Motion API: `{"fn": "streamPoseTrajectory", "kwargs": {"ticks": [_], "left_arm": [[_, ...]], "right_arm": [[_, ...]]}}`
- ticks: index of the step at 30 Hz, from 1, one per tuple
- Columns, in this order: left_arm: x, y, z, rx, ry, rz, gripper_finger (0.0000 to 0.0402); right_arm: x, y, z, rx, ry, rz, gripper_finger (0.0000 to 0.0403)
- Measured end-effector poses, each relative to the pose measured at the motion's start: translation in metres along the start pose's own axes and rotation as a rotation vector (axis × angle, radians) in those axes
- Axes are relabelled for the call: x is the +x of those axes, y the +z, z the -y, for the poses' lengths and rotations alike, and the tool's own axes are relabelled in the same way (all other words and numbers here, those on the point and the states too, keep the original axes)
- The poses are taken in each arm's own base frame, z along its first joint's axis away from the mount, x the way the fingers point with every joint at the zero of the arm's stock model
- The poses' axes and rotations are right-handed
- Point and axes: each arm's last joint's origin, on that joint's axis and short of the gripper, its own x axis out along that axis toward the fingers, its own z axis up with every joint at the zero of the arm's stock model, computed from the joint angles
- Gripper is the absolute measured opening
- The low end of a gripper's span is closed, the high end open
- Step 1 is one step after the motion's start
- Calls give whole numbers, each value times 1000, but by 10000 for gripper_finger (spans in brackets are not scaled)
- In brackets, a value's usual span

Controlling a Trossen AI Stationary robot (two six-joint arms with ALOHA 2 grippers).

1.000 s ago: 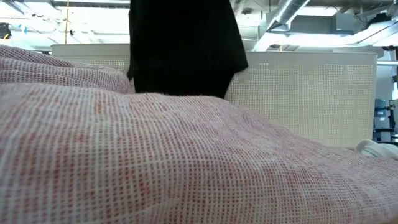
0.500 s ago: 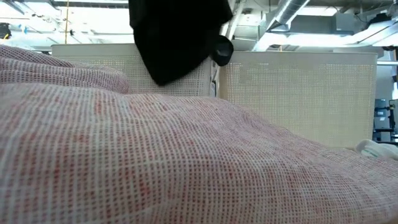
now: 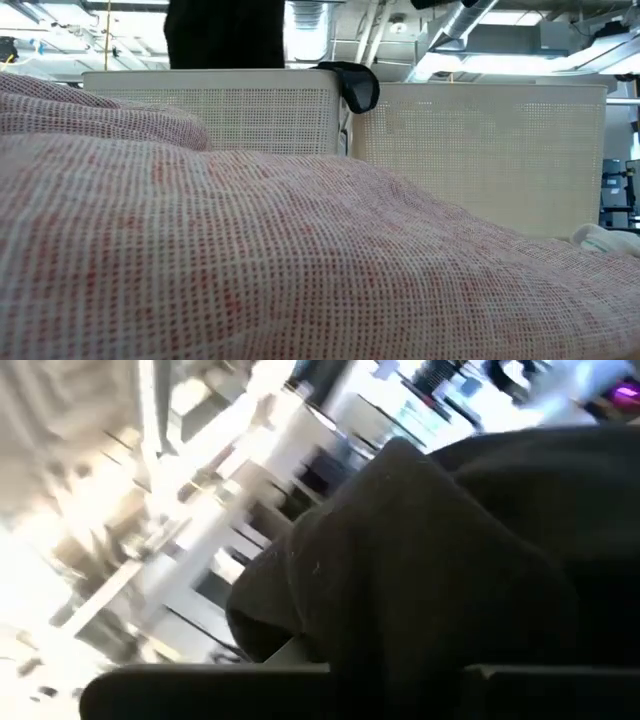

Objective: Sort clothes
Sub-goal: Put the black pants into the left white laundry bin

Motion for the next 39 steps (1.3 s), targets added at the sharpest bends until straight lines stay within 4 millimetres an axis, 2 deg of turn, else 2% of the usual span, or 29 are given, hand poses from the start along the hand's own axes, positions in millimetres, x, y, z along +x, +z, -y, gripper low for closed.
{"fn": "streamPoseTrajectory", "kwargs": {"ticks": [11,21,24,28,33,39], "left_arm": [[37,-67,42,-81,-267,-258,10],[60,-143,98,-123,-408,-419,11],[62,-166,113,-131,-429,-450,11],[61,-190,129,-141,-461,-485,12],[59,-206,139,-141,-468,-527,12],[58,-207,139,-149,-469,-533,12]], "right_arm": [[0,3,-1,13,5,24,159],[0,4,-1,25,7,37,159],[0,3,2,22,-71,42,159],[-1,2,8,-35,-266,44,159],[6,4,28,-76,-413,26,163],[19,5,68,-69,-527,-35,168]]}}
